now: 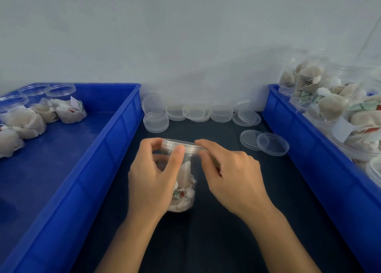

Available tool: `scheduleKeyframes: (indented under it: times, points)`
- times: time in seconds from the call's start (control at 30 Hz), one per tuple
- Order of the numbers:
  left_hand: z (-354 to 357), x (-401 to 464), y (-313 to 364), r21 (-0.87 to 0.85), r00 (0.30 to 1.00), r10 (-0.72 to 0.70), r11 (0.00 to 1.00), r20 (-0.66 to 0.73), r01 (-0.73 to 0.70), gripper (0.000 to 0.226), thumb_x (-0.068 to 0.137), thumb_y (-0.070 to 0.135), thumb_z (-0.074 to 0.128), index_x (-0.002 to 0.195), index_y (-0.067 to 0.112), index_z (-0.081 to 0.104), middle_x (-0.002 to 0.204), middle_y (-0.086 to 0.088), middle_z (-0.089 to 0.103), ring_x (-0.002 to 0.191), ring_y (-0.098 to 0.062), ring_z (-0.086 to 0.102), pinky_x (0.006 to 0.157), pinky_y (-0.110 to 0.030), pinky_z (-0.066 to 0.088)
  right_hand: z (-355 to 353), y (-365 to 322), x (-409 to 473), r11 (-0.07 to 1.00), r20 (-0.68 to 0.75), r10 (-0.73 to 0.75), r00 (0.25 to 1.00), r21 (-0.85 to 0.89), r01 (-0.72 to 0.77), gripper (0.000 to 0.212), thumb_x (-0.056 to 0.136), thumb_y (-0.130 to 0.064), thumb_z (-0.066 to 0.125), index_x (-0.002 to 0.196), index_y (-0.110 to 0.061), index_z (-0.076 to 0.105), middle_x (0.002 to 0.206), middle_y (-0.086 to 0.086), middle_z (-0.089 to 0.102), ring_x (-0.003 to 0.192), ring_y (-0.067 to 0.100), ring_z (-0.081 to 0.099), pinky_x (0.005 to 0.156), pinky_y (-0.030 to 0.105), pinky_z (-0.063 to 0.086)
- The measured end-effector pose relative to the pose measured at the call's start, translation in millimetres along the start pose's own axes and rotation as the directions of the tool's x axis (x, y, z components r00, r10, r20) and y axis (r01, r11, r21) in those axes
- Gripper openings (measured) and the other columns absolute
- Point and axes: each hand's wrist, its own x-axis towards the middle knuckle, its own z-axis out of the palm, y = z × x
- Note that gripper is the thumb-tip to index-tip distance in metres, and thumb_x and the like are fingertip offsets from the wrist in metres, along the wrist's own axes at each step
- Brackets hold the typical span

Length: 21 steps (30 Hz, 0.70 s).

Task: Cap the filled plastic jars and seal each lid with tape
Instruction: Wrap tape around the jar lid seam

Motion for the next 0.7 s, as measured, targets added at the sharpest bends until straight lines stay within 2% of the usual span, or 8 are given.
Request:
scheduleKeyframes:
  times: [0.1, 0.17, 0.23, 0.3, 0.37, 0.5, 0.6, 0.7]
  points:
    - [1.6, -0.6, 0.6, -0.032, 0.999, -0.010, 0.999, 0.043, 0.012, 0.043, 0.084, 0.074, 0.060, 0.115, 0.045, 0.056, 0.115, 0.030, 0.067, 0.102, 0.006, 0.068, 0.078, -0.023, 0.055, 0.4, -5.1, -1.3, 1.000, -0.023, -0.011, 1.000, -0.014, 0.010, 0.037, 0.105, -0.041, 0.042, 0.132, -0.037, 0.067, 0.055, -0.020, 0.036, 0.052, 0.013, 0.050, 0.053, 0.038, 0.050]
    - [3.0, -0.3, 1.4, -0.063, 0.996, -0.019, 0.998, 0.084, 0.024, 0.048, 0.079, 0.072, 0.067, 0.116, 0.047, 0.051, 0.116, 0.032, 0.066, 0.103, 0.007, 0.068, 0.076, -0.017, 0.057, 0.0, -6.1, -2.6, 1.000, -0.033, -0.025, 0.999, -0.006, 0.024, 0.037, 0.105, -0.040, 0.042, 0.133, -0.036, 0.066, 0.056, -0.025, 0.033, 0.053, 0.009, 0.047, 0.052, 0.035, 0.048]
    - [2.8, 1.2, 1.8, -0.082, 0.995, -0.012, 0.996, 0.098, 0.020, 0.052, 0.075, 0.069, 0.073, 0.116, 0.047, 0.049, 0.116, 0.034, 0.064, 0.103, 0.007, 0.068, 0.080, -0.010, 0.054, -1.3, -4.5, -3.4, 1.000, 0.008, -0.016, 1.000, 0.013, 0.015, 0.045, 0.102, -0.043, 0.032, 0.136, -0.040, 0.062, 0.056, -0.025, 0.035, 0.055, 0.009, 0.045, 0.055, 0.036, 0.046]
    - [1.9, 3.4, -0.2, -0.116, 0.994, -0.021, 0.993, 0.108, 0.033, 0.054, 0.074, 0.067, 0.075, 0.116, 0.045, 0.050, 0.116, 0.031, 0.065, 0.105, 0.004, 0.069, 0.080, -0.018, 0.058, -4.7, -1.7, -2.0, 0.999, 0.082, 0.007, 0.997, 0.044, -0.010, 0.051, 0.100, -0.045, 0.024, 0.141, -0.045, 0.055, 0.055, -0.019, 0.041, 0.056, 0.013, 0.049, 0.059, 0.040, 0.047]
    - [0.6, 5.1, -2.0, -0.159, 0.992, -0.034, 0.986, 0.120, 0.053, 0.054, 0.074, 0.066, 0.076, 0.117, 0.041, 0.052, 0.115, 0.026, 0.067, 0.106, 0.000, 0.071, 0.081, -0.025, 0.059, -8.9, 1.8, -0.3, 0.998, 0.114, 0.013, 0.993, 0.055, -0.019, 0.049, 0.101, -0.046, 0.026, 0.143, -0.047, 0.051, 0.055, -0.015, 0.045, 0.056, 0.015, 0.053, 0.062, 0.043, 0.050]
    - [-2.3, 6.9, -2.3, -0.245, 0.986, -0.056, 0.965, 0.158, 0.094, 0.056, 0.074, 0.063, 0.077, 0.116, 0.031, 0.058, 0.113, 0.018, 0.073, 0.103, -0.004, 0.073, 0.082, -0.015, 0.057, -13.1, 6.2, 1.5, 0.998, 0.116, 0.019, 0.993, 0.061, -0.027, 0.047, 0.101, -0.049, 0.035, 0.145, -0.044, 0.051, 0.057, -0.012, 0.053, 0.058, 0.016, 0.057, 0.066, 0.043, 0.052]
    - [-3.3, 7.4, -3.8, -0.277, 0.980, -0.076, 0.953, 0.185, 0.126, 0.057, 0.076, 0.061, 0.078, 0.116, 0.025, 0.059, 0.110, 0.005, 0.075, 0.100, -0.013, 0.076, 0.081, -0.022, 0.059, -11.2, 7.4, 3.6, 0.999, 0.118, 0.013, 0.993, 0.050, -0.019, 0.046, 0.102, -0.052, 0.034, 0.144, -0.045, 0.051, 0.060, -0.012, 0.055, 0.061, 0.016, 0.058, 0.068, 0.044, 0.053]
    - [-3.1, 7.6, -4.8, -0.302, 0.977, -0.090, 0.942, 0.191, 0.146, 0.049, 0.082, 0.051, 0.079, 0.114, 0.020, 0.059, 0.105, 0.009, 0.075, 0.098, -0.011, 0.075, 0.079, -0.022, 0.060, -8.2, 9.2, 5.3, 0.998, 0.136, 0.016, 0.991, 0.061, -0.024, 0.045, 0.102, -0.054, 0.033, 0.144, -0.049, 0.048, 0.061, -0.013, 0.055, 0.062, 0.015, 0.058, 0.071, 0.043, 0.053]
